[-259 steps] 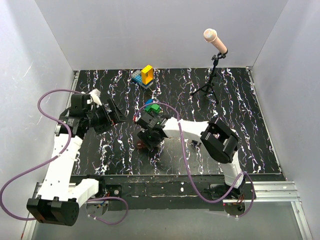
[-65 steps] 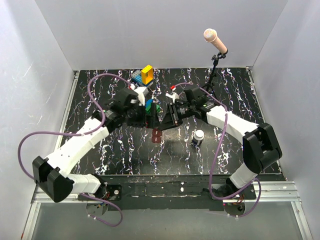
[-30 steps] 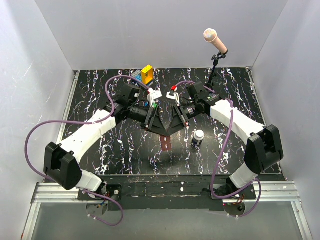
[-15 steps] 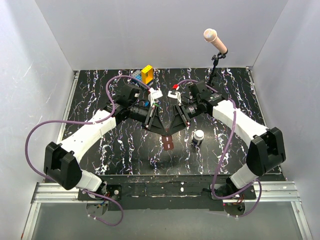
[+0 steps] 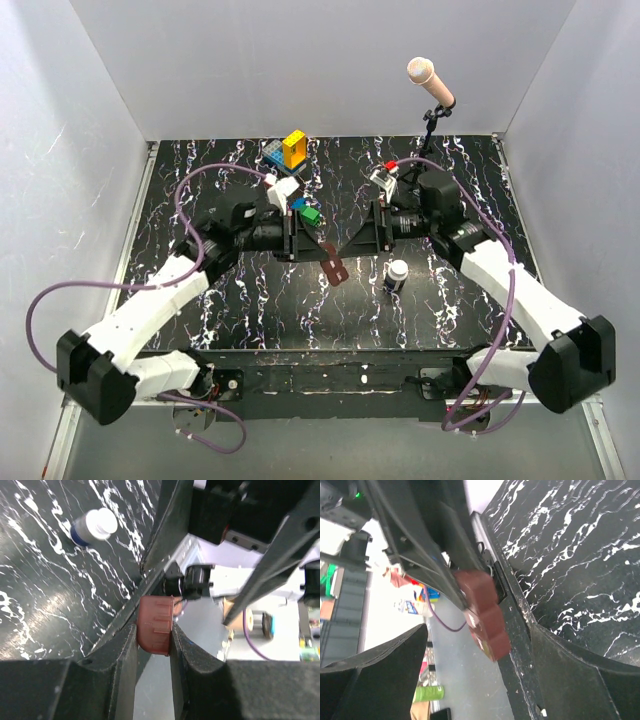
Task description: Sort the pills into containers
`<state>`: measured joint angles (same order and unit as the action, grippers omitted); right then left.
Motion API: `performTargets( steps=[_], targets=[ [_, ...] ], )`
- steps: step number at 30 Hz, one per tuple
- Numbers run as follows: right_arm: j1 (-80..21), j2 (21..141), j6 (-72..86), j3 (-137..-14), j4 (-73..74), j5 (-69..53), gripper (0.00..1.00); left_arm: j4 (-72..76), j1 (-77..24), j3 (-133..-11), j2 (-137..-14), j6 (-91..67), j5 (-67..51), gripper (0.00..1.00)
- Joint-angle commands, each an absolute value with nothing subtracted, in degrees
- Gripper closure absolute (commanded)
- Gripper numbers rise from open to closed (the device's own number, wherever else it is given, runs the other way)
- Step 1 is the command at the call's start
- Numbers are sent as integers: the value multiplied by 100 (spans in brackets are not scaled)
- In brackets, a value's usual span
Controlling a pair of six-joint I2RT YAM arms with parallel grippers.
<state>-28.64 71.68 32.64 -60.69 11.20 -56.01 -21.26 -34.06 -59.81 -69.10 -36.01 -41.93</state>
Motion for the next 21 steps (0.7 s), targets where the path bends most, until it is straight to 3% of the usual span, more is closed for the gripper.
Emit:
performTargets(
  steps=[1,9,21],
  targets=[
    [-2804,6567,4710,-5249,-858,-4843,9,-785,-3410,-5416,-5952,-4604,-2832,100],
    [-2795,5995,5168,-4544,-1784,-4598,9,-35,-3401,-4404,-4765,-5703,-1575,100],
    [-2821,5686,3385,-5343,315,-3666,4,-615,-3410,-4579,-4684,-5783,-1380,100]
  ],
)
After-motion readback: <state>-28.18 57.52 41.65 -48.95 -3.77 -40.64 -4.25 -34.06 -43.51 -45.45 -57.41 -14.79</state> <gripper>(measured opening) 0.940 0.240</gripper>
